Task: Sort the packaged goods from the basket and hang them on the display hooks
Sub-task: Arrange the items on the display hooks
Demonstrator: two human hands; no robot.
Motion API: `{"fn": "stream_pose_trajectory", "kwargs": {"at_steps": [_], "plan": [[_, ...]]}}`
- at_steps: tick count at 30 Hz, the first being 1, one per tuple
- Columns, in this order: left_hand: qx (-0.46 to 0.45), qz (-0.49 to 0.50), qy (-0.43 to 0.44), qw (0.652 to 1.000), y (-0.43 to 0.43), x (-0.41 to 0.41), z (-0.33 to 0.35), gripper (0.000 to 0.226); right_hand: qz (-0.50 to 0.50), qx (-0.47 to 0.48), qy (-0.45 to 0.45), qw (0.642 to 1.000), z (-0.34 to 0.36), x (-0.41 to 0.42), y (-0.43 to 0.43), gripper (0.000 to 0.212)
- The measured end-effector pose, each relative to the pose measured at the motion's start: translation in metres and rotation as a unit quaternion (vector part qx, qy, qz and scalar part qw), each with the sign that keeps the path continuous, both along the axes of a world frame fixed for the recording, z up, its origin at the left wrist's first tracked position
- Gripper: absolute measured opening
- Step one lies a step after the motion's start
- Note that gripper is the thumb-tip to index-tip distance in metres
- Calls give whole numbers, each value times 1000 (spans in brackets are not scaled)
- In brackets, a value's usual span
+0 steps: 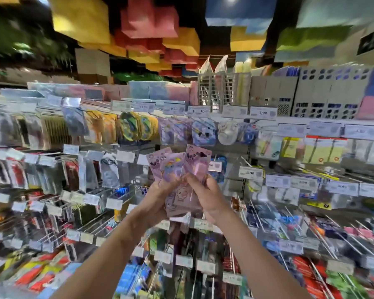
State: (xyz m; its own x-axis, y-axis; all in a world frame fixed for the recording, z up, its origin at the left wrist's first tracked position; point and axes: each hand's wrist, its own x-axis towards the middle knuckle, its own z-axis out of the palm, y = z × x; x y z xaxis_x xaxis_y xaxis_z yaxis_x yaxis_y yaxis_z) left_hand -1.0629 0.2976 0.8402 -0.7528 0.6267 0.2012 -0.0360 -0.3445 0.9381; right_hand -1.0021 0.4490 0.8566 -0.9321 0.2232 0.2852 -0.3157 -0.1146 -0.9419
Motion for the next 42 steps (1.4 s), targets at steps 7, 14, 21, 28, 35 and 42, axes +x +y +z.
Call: {"fn": "stream_pose_trajectory", "kwargs": {"at_steps": [7,14,21,28,35,42], "plan": [[19,59,16,998,-8,-101,38,39,24,84,30,996,41,-113,20,14],[3,109,41,993,-36,-174,52,35,-4,124,-1,992,64,-192,25,45],[-22,58,99,993,-52,-225,60,60,-60,129,19,990,65,-236,5,39],[-30,-22,108,993,-65,-252,62,64,-97,106,-11,989,63,-258,-4,44],[-44,-75,83,993,-66,-256,65,25,-241,195,-73,948,70,-281,7,26],[-47,-98,82,991,-59,-267,59,47,-367,447,-204,790,78,-260,9,43]]}}
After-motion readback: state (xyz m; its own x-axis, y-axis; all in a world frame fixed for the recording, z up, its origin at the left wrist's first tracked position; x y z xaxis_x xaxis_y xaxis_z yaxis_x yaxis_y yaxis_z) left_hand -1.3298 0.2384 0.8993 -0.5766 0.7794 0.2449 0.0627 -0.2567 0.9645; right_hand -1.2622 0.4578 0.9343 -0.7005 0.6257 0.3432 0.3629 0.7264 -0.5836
